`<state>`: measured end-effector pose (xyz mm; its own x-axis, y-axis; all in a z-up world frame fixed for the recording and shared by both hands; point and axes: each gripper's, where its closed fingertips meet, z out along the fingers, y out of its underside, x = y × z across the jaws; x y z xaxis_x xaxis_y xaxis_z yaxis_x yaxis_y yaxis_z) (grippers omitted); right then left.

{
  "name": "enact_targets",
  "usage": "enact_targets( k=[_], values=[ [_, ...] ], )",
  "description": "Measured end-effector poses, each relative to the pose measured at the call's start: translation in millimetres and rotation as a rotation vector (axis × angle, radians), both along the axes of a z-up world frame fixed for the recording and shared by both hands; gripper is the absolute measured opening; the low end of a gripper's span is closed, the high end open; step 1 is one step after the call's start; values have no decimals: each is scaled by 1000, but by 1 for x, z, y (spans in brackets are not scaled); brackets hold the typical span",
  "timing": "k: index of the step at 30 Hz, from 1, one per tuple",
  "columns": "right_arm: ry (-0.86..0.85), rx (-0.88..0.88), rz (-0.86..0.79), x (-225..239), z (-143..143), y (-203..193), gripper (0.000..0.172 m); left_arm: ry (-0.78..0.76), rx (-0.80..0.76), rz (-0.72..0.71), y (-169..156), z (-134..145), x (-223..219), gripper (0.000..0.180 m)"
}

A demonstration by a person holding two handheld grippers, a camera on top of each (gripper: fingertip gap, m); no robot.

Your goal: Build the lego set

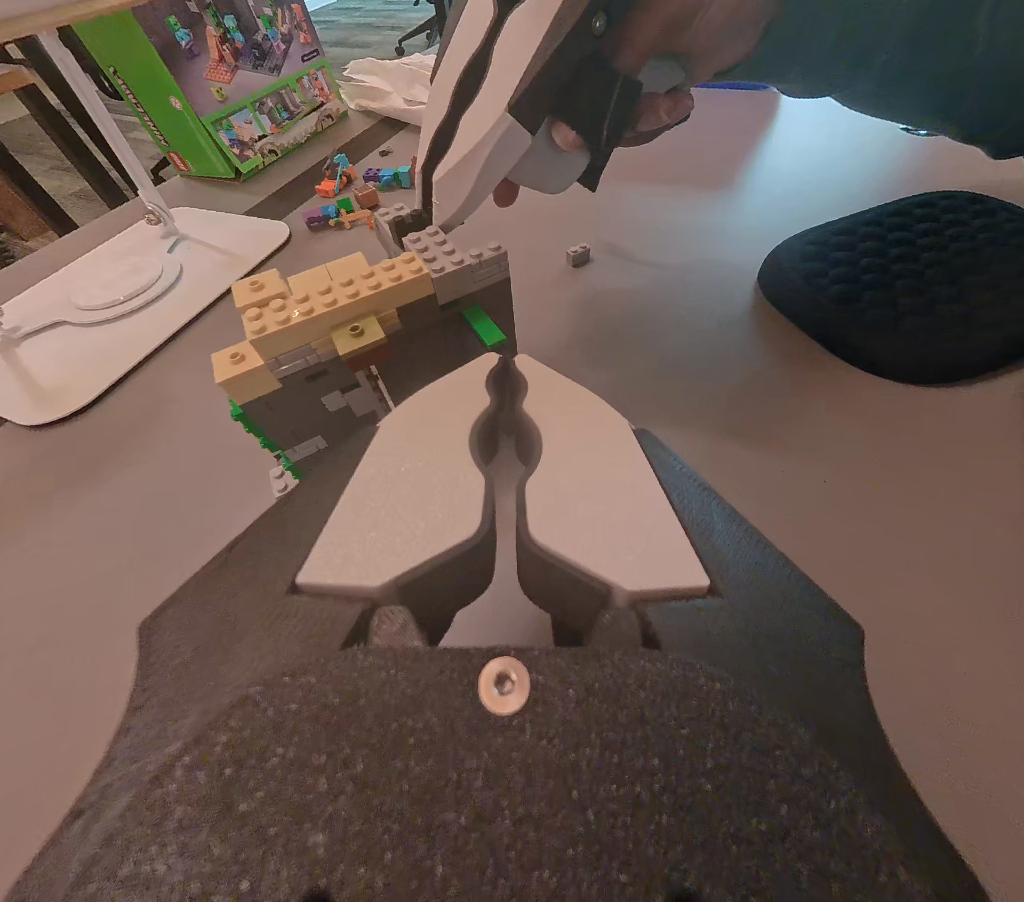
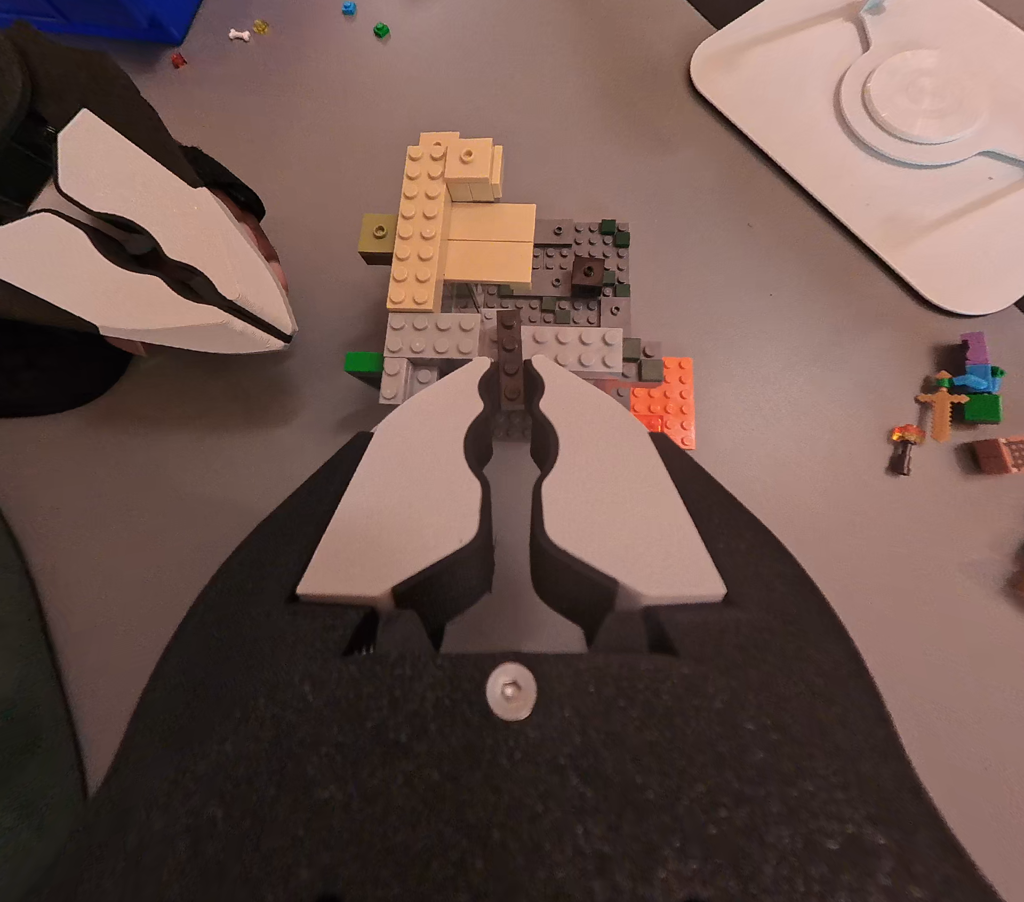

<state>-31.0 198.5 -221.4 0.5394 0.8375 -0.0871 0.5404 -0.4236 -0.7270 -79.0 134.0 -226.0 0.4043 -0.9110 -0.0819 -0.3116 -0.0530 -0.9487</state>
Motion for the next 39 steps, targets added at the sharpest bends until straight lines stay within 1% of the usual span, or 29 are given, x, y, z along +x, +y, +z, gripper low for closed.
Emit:
enact_targets(
  k=[14, 20, 24, 28, 32, 39],
  values=[
    [-4, 7, 40, 0, -1, -1, 8, 5, -2, -6, -1, -2, 1, 0],
    [-13, -24, 69, -1, 2, -1, 7, 10, -7, -10, -1, -4, 2, 0],
    [-18, -117, 86, -4, 9, 1, 7, 12, -5, -13, -2, -4, 2, 0],
    [-42, -256, 120, -8, 14, -1, 7, 8, 11, -15, -4, 0, 2, 0],
    [-68, -351, 123, -10, 10, -2, 8, 3, 23, -23, -6, 4, 2, 0],
    [-66, -408, 98, -10, 5, -3, 8, 22, 54, -46, -12, 5, 4, 0]
  ],
)
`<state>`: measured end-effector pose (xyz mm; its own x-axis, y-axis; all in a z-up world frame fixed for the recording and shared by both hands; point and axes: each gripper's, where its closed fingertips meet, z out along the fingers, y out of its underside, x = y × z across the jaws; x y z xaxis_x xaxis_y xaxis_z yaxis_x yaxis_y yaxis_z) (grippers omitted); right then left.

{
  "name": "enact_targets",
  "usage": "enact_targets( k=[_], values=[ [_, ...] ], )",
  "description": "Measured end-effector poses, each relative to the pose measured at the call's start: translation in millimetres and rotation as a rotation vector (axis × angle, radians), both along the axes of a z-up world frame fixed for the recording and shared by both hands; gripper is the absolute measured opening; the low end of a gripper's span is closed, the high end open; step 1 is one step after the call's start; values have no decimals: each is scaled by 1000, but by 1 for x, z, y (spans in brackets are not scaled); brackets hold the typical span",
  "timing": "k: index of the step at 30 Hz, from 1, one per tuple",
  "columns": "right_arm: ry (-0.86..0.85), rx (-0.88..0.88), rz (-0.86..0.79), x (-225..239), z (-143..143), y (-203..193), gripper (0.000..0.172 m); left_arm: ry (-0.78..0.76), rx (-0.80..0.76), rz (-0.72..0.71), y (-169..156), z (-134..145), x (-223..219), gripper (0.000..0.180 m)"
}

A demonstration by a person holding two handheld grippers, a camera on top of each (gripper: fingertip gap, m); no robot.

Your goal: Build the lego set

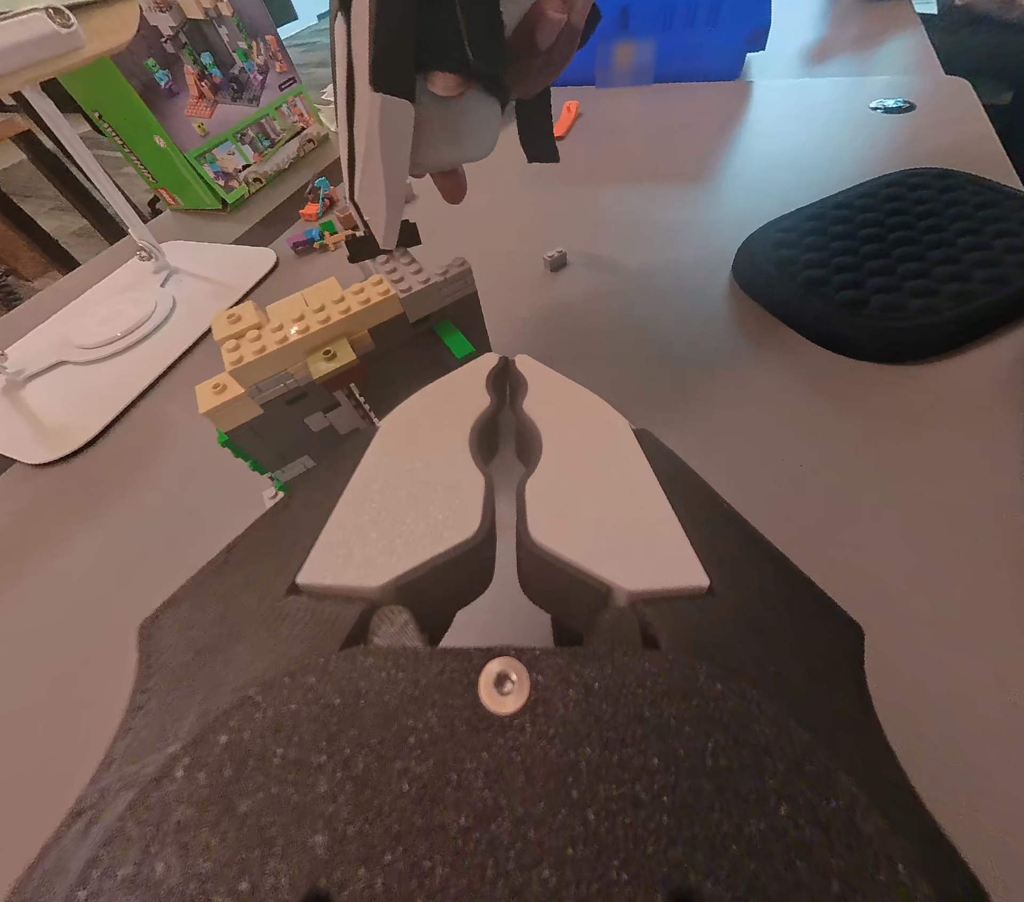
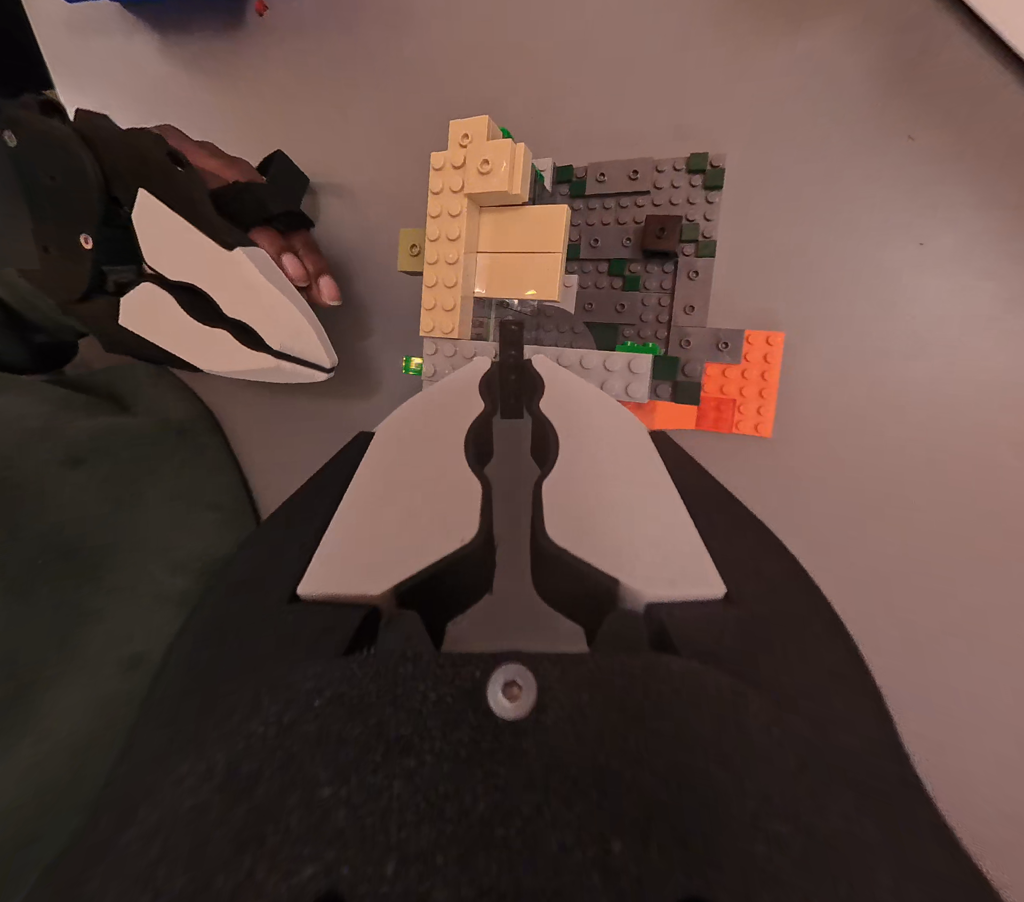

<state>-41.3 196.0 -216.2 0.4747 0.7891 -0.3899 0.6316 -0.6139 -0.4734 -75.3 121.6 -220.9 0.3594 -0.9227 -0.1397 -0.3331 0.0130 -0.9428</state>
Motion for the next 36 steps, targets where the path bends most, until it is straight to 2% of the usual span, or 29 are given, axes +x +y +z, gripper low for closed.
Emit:
enact_targets(
  k=[36],
  values=[
    [71, -24, 43, 1, 1, 0, 7, 27, -8, -10, -1, -8, 3, 0]
  ],
)
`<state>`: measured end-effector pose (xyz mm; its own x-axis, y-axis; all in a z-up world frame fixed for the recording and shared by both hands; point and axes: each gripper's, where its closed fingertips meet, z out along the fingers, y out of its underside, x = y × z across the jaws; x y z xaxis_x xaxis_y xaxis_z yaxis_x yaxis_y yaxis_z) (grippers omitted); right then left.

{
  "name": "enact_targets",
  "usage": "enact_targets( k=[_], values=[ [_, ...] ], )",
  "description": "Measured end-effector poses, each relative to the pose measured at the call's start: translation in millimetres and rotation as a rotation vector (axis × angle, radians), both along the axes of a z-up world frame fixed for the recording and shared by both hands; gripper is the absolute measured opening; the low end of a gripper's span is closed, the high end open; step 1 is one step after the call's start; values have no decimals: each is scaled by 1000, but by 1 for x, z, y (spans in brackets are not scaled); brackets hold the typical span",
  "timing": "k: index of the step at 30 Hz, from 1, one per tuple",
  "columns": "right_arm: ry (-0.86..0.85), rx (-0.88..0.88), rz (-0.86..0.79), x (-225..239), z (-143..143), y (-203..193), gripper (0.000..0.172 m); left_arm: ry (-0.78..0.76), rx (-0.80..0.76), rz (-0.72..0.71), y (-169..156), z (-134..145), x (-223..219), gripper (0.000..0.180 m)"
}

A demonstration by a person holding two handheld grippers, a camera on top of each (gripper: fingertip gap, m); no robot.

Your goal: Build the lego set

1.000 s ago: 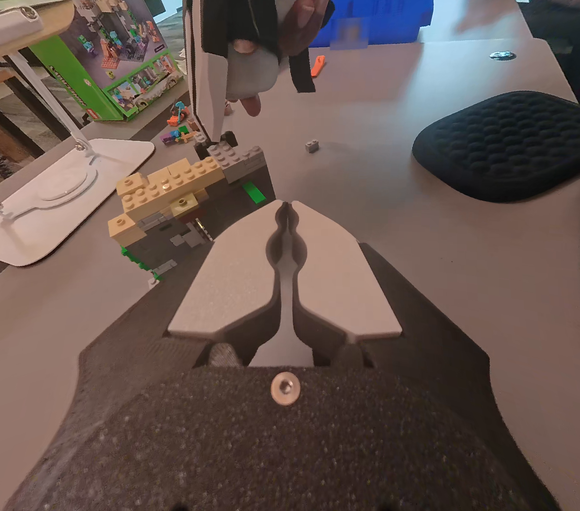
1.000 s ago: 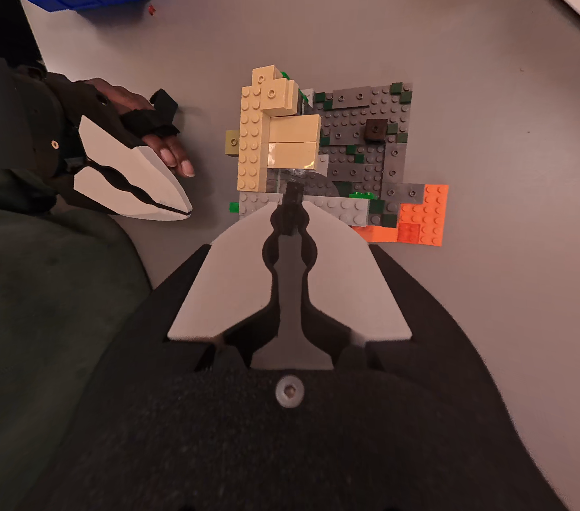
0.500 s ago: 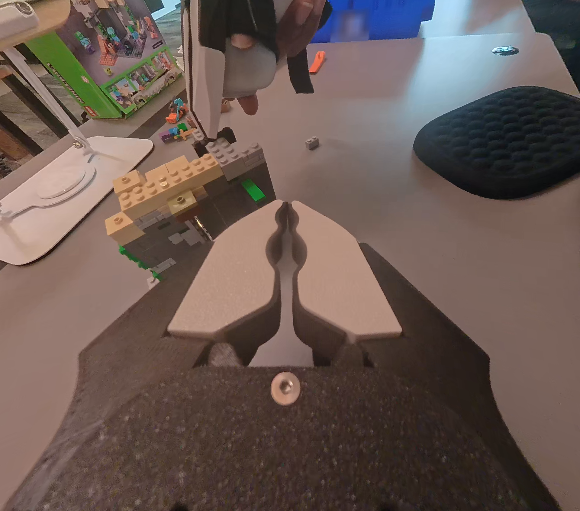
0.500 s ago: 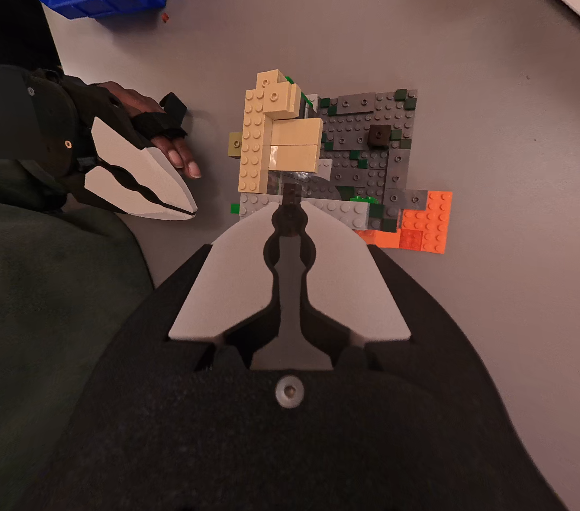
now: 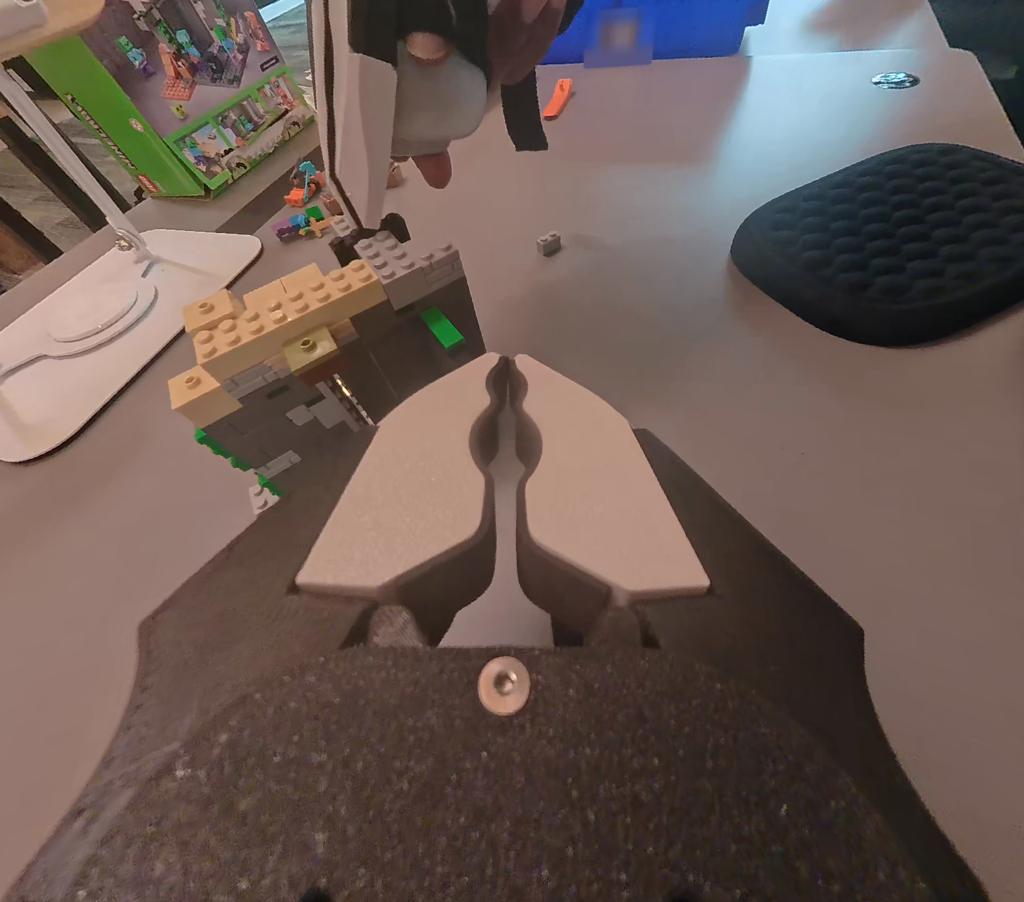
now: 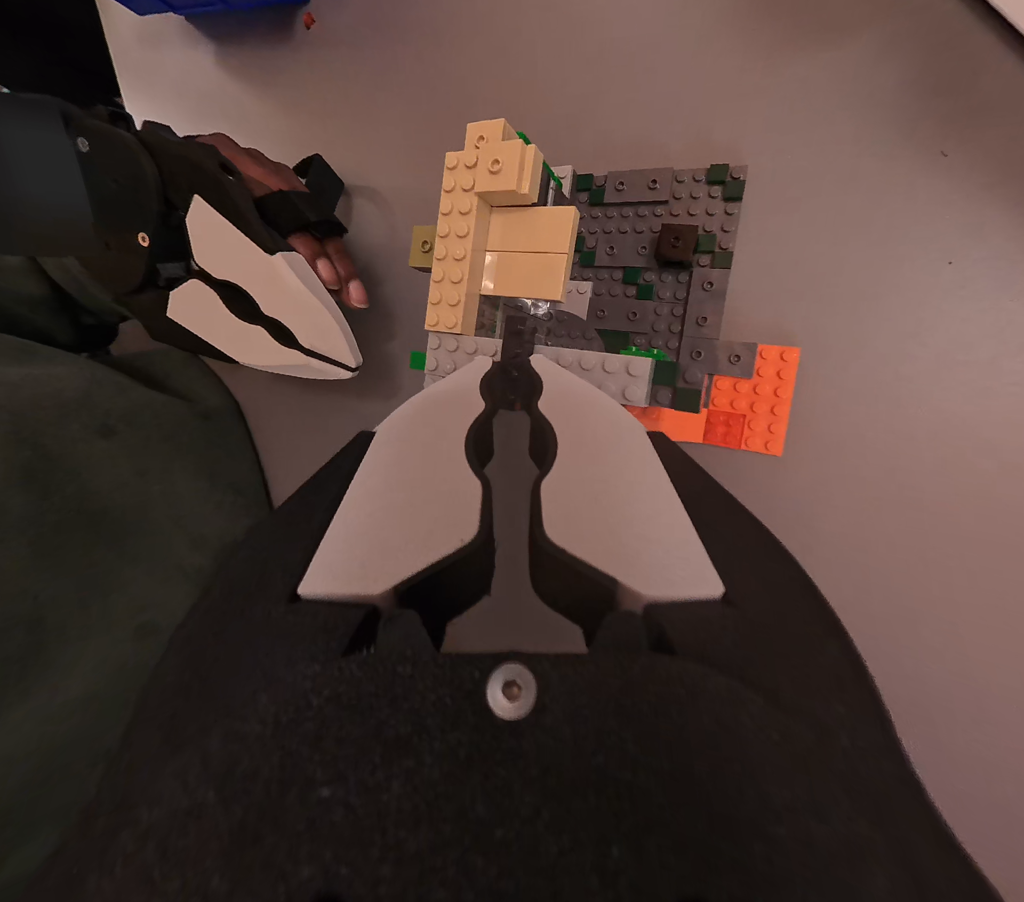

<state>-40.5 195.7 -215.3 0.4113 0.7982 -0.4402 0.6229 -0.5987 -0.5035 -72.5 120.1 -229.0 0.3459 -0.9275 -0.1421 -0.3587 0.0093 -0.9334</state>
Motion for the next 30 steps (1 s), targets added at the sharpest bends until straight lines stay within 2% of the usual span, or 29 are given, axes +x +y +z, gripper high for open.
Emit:
enact_targets(
  k=[15, 30],
  values=[
    [15, 6, 17, 0, 2, 0, 10, 8, -2, 0, 0, -2, 0, 0],
    [2, 22, 26, -1, 0, 3, 4, 8, 3, 1, 0, -1, -1, 0]
  ],
)
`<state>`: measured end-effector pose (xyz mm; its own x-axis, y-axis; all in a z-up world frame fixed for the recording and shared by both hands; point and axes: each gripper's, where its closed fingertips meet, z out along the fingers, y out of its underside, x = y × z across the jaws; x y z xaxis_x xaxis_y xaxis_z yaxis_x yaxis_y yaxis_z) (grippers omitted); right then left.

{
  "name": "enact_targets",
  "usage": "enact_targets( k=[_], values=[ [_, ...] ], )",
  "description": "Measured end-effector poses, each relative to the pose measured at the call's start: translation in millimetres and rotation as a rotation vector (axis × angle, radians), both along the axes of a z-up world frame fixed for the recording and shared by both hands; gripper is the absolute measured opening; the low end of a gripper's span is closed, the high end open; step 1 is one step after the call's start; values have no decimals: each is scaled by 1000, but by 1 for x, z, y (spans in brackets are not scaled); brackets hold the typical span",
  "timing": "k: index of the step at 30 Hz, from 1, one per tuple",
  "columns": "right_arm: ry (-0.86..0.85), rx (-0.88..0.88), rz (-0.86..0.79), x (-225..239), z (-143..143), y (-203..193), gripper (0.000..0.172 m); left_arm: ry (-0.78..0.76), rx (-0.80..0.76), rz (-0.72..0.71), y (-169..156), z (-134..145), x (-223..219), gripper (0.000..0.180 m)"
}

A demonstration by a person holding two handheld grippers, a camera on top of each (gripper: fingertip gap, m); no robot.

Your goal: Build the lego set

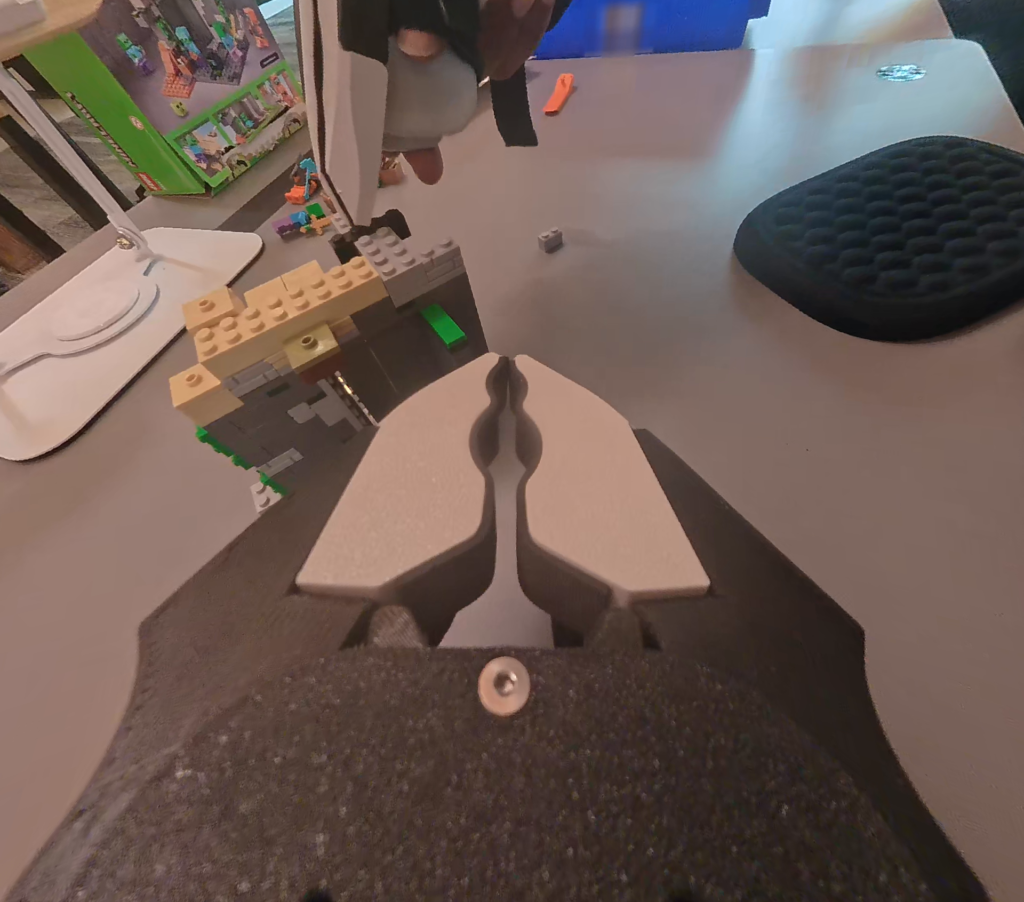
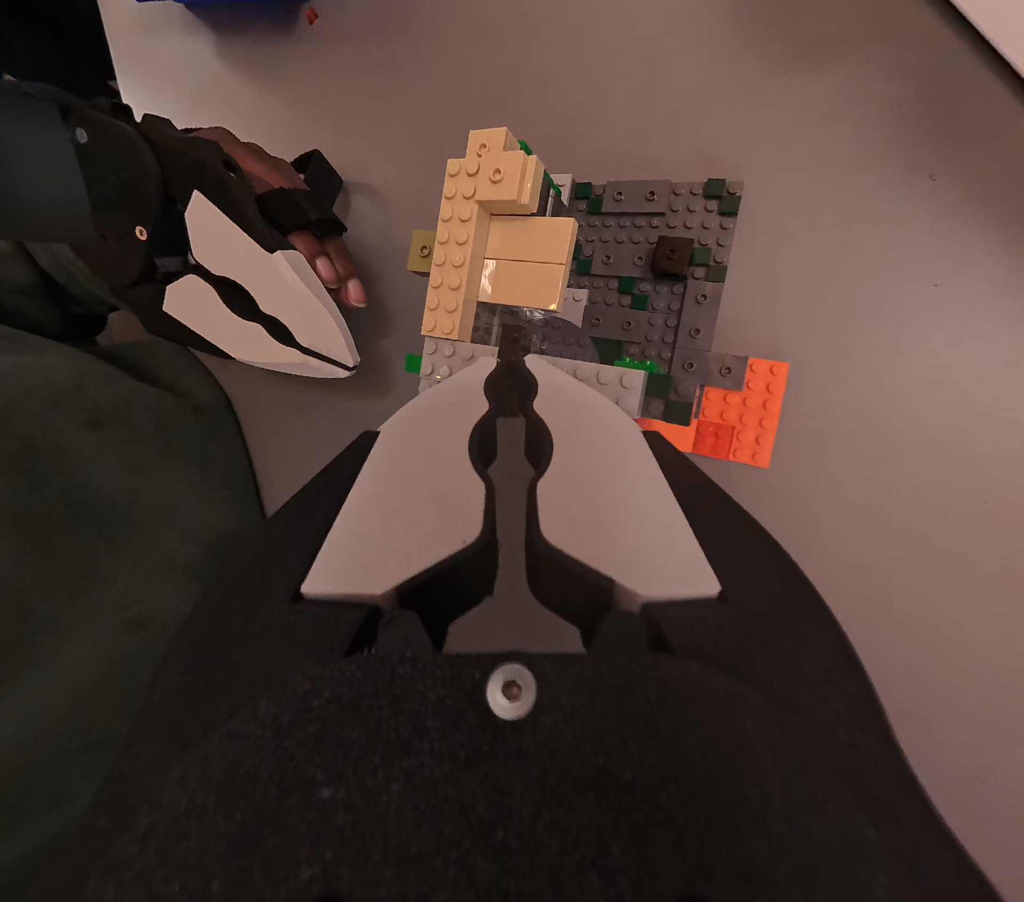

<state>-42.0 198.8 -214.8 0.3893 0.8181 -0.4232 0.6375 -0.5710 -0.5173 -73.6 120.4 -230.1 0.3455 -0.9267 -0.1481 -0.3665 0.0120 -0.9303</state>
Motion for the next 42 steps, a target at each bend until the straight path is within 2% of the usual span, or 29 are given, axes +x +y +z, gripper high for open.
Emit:
enact_targets(
  k=[8, 22, 42],
  values=[
    [-37, 33, 26, 0, -1, 0, 4, 2, 2, 3, 1, -1, 0, 0],
    [-123, 88, 71, -1, -3, -1, 3, 34, -15, 90, 17, -12, 1, 3],
    [-163, 155, 127, 1, -4, -2, 3, 57, 5, 63, 13, -16, 14, 3]
  ],
)
